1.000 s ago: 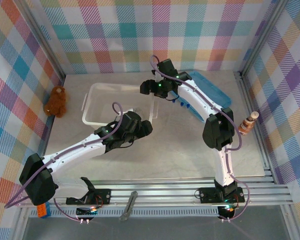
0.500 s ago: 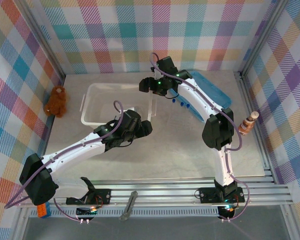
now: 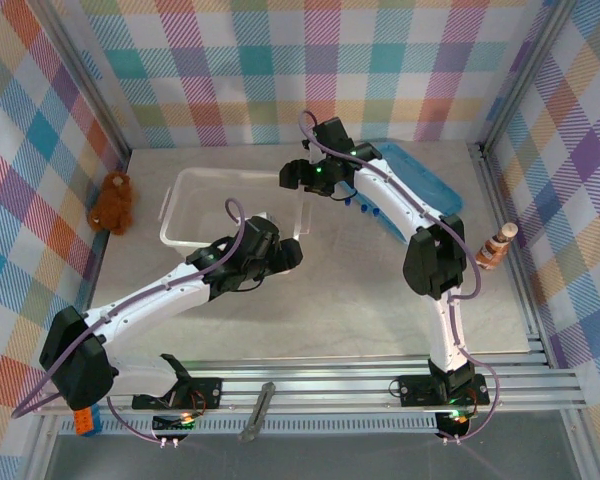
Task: Organize the chemistry lab equipment
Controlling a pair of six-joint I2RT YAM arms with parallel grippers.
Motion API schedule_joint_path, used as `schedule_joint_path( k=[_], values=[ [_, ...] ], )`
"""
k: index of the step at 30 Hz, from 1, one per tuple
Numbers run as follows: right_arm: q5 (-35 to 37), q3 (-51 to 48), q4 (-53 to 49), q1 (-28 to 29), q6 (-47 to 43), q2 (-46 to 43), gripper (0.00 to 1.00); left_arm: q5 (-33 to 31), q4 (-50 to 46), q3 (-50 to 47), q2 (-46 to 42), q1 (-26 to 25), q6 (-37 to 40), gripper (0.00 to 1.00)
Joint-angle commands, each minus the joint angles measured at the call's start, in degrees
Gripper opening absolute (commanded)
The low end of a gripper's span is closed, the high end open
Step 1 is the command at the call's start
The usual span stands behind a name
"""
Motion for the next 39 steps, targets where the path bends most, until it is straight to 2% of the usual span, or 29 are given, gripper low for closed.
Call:
schedule_joint_path(
  k=[1,4,11,18,25,28,32,39],
  values=[
    [-0.7,-1.1,1.7,-0.1,-0.5,-0.5,0.73,1.2,2.2,1.0,1.1,0.6,1.1,0.73],
    [1.8,-0.6,0.1,-0.2,-1.3,-0.6,0.74,2.2,3.0,1.2,2.5,0.8,1.1,0.73],
    [12.5,0.5,-5.2,-0.7,-3.9,-3.2,0.75,5.0,5.5,2.7,6.3,0.8,1.6,0.73],
    [15.3,-6.3,-1.4,-1.0,-5.2,-11.3,0.75,6.5,5.7,5.1,9.1,0.8,3.5,0.73],
    [19.8,-9.4,-2.6,-1.3,-5.3,-18.7,0.79,9.4,8.5,7.0,11.1,0.5,6.0,0.73],
    [20.5,-13.1,-2.9,-3.5,-3.7,-21.4,0.81,9.4,7.8,7.2,8.8,-0.6,7.2,0.73],
    [17.5,-21.6,-0.7,-9.6,0.7,-25.8,0.81,8.2,3.4,7.2,3.9,-2.1,8.4,0.74],
    [16.4,-38.3,6.7,-16.2,9.0,-35.2,0.81,8.1,-1.6,7.0,-2.8,-3.7,10.6,0.74]
  ],
)
